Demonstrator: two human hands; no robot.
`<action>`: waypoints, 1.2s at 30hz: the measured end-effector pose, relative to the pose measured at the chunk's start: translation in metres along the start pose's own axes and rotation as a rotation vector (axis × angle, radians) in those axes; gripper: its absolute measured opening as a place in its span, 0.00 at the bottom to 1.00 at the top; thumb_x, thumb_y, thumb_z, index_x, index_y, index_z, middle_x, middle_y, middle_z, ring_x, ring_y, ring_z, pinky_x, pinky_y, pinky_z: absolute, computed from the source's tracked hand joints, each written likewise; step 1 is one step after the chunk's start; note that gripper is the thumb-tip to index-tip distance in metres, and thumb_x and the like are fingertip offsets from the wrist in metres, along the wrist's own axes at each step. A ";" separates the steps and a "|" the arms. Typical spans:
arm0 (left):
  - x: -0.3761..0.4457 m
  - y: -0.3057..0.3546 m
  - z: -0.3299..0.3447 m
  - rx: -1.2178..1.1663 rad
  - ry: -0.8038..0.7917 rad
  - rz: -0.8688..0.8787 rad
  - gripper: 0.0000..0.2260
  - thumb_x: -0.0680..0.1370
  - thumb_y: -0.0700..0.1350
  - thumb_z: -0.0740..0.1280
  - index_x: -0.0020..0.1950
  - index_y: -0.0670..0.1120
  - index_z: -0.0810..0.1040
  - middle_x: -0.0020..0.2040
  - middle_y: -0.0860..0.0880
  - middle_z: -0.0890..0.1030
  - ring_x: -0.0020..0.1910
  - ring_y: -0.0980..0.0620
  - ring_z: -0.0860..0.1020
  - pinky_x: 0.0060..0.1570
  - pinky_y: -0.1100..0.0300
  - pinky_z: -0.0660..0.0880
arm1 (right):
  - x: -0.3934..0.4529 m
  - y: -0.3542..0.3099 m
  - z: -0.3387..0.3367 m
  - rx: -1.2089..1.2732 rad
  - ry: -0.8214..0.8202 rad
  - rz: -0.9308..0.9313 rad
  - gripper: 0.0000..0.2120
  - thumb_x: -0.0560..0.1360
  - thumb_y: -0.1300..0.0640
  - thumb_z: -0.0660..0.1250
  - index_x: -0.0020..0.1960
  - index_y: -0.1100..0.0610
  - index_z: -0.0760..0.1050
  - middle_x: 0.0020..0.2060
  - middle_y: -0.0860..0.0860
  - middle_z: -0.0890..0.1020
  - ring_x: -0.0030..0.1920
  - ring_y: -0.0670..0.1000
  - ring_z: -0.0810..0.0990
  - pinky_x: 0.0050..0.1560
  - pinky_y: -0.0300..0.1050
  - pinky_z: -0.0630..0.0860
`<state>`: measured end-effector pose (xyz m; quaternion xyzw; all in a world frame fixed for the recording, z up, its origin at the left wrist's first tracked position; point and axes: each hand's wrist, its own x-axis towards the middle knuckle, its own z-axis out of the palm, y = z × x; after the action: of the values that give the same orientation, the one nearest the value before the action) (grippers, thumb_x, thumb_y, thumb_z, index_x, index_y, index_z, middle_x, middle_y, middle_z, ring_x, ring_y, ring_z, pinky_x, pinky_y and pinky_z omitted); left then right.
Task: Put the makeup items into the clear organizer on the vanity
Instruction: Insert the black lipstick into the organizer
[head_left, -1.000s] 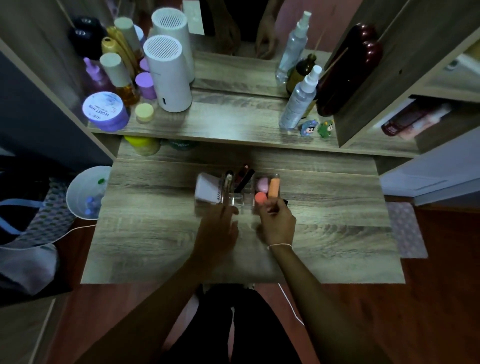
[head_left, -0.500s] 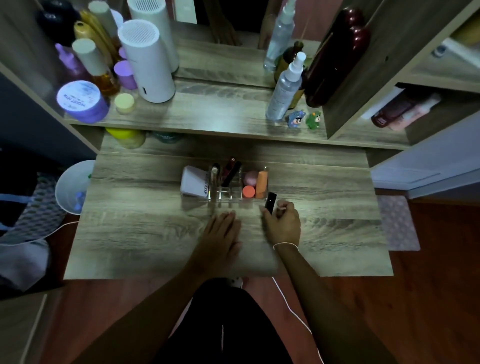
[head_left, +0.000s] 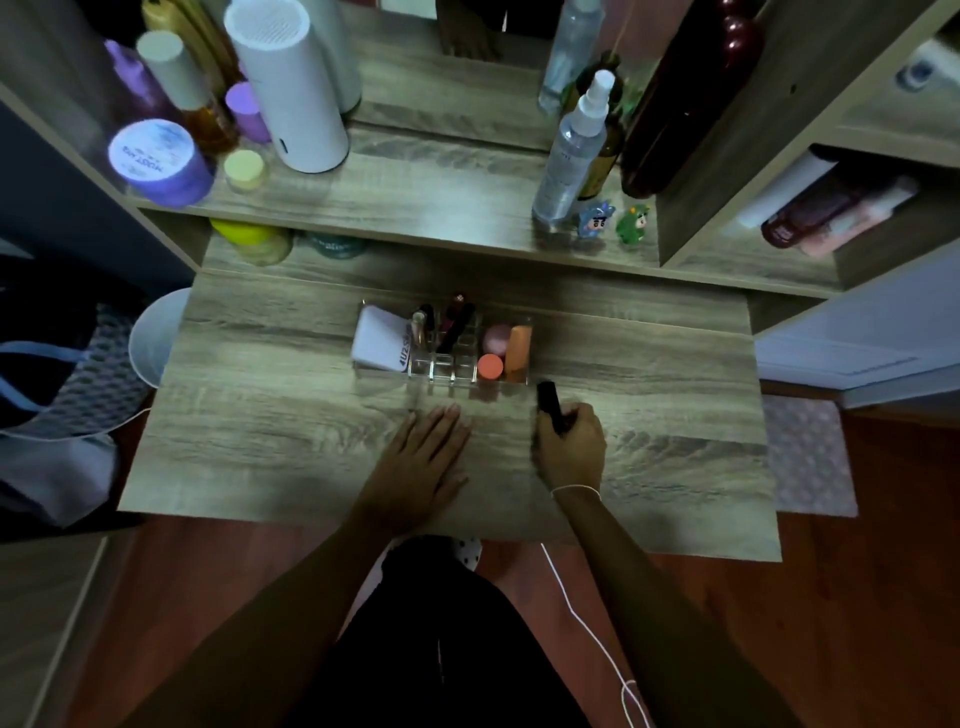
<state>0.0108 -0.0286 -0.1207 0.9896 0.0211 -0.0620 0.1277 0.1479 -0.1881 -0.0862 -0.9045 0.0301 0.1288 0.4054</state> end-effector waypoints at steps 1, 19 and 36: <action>0.000 0.001 0.000 -0.001 0.000 -0.005 0.26 0.79 0.57 0.55 0.74 0.44 0.64 0.74 0.42 0.66 0.73 0.43 0.63 0.71 0.42 0.61 | -0.002 0.001 -0.002 0.028 -0.006 -0.002 0.09 0.73 0.54 0.69 0.44 0.54 0.69 0.40 0.57 0.81 0.40 0.58 0.80 0.43 0.53 0.78; -0.027 -0.041 -0.039 -0.194 0.119 -0.336 0.27 0.80 0.55 0.53 0.71 0.37 0.66 0.71 0.34 0.67 0.70 0.36 0.67 0.67 0.38 0.63 | -0.024 -0.080 0.041 0.084 -0.206 -0.322 0.10 0.71 0.59 0.73 0.50 0.52 0.76 0.42 0.47 0.81 0.37 0.36 0.77 0.40 0.24 0.71; -0.036 -0.090 -0.068 -0.259 0.118 -0.335 0.27 0.77 0.52 0.56 0.69 0.35 0.68 0.69 0.31 0.68 0.68 0.32 0.68 0.65 0.35 0.67 | -0.024 -0.119 0.086 -0.147 -0.224 -0.287 0.13 0.69 0.62 0.71 0.54 0.59 0.78 0.48 0.59 0.83 0.48 0.56 0.81 0.50 0.47 0.76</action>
<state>-0.0224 0.0746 -0.0728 0.9496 0.2007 -0.0212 0.2401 0.1255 -0.0458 -0.0489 -0.9068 -0.1537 0.1713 0.3532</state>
